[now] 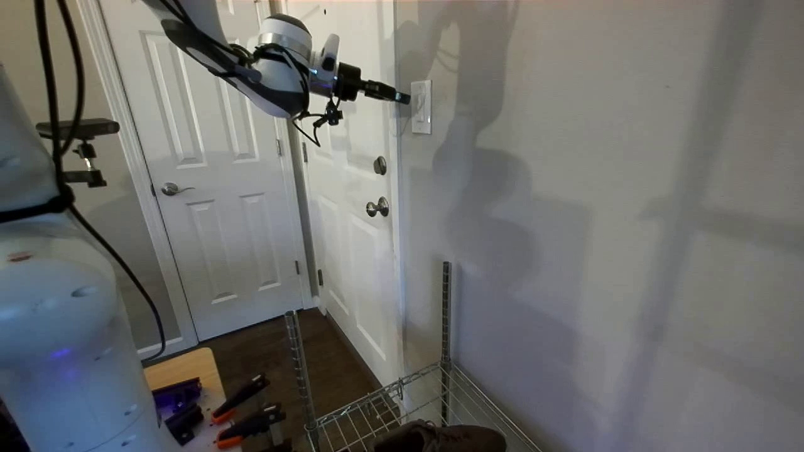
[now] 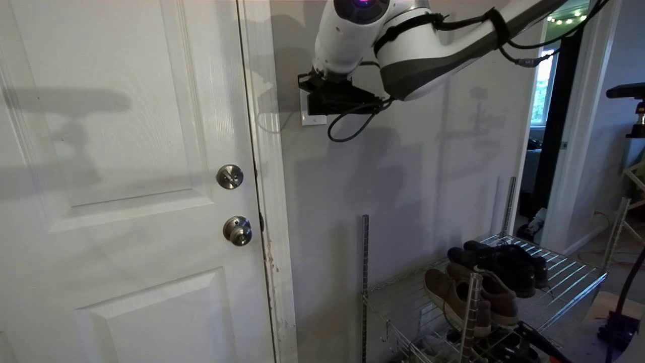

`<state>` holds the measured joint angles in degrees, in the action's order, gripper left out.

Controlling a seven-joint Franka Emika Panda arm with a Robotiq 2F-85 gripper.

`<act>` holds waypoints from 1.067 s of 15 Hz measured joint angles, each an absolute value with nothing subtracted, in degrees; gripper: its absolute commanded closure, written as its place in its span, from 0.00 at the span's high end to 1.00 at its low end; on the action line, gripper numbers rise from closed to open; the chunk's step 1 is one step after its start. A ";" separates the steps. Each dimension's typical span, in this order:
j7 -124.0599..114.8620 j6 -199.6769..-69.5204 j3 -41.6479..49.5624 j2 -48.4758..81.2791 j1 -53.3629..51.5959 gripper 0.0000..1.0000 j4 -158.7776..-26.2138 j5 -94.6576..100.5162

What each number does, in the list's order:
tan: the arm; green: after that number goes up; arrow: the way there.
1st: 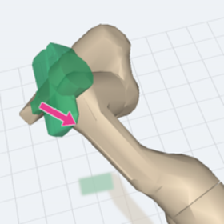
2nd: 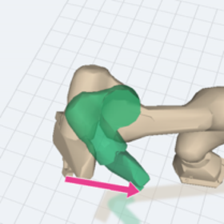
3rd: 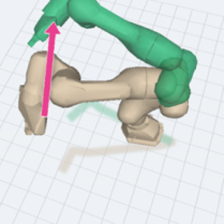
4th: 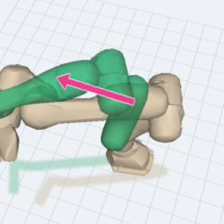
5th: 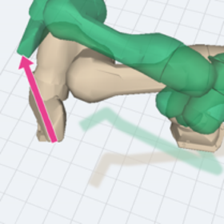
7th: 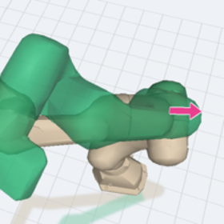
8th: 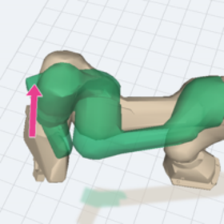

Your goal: Turn on the light switch

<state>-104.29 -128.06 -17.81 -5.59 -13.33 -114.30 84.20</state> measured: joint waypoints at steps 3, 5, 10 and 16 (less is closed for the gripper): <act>-104.29 -128.06 -17.61 -4.75 -13.33 0.04 -113.04 84.24; -104.29 -128.06 -17.25 -4.09 -13.33 0.04 -112.21 84.25; -104.29 -128.06 -16.36 -2.40 -13.33 0.04 -110.85 84.26; -104.29 -127.68 -16.30 -1.80 -13.55 0.04 -110.33 85.18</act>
<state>-104.29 -127.68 -16.30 -1.80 -13.55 -110.33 85.18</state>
